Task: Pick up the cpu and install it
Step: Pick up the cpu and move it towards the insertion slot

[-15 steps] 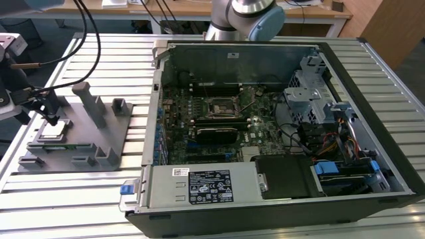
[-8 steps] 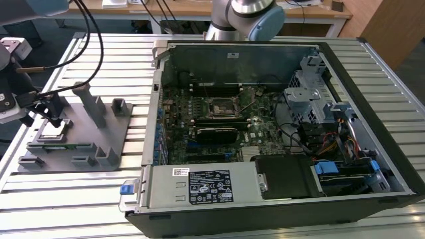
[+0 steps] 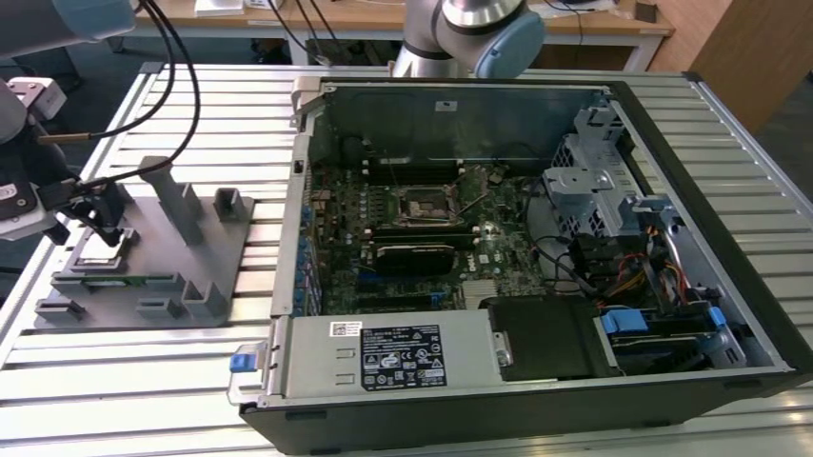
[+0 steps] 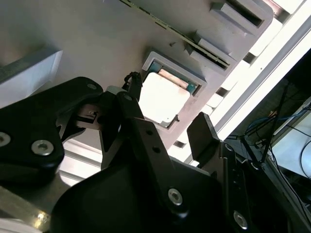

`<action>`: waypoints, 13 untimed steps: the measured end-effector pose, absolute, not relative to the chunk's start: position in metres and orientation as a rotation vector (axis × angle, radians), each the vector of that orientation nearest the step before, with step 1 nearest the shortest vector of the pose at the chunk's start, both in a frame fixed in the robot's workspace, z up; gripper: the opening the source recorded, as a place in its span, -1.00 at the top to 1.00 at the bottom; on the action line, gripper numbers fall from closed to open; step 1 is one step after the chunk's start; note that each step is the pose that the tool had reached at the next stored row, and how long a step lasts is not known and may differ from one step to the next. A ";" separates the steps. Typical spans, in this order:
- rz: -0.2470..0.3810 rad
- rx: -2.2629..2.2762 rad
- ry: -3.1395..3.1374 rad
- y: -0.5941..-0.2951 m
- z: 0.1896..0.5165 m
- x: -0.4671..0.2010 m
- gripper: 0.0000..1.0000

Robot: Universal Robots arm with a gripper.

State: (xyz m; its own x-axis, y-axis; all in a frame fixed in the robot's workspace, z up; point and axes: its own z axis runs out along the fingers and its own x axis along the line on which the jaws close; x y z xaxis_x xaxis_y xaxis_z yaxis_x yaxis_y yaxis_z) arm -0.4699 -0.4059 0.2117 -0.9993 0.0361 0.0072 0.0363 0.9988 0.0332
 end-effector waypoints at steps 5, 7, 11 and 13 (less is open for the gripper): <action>-0.052 -0.057 -3.134 -0.406 0.211 -0.470 -0.29; -0.053 -0.057 -3.134 -0.406 0.210 -0.470 -0.29; -0.052 -0.057 -3.134 -0.405 0.208 -0.470 -0.29; -0.052 -0.057 -3.134 -0.404 0.206 -0.469 -0.29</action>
State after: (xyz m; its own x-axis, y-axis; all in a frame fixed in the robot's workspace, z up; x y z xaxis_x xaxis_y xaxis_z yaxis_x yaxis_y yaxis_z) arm -0.4692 -0.4039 0.2061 -0.9993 0.0362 0.0072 0.0364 0.9988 0.0333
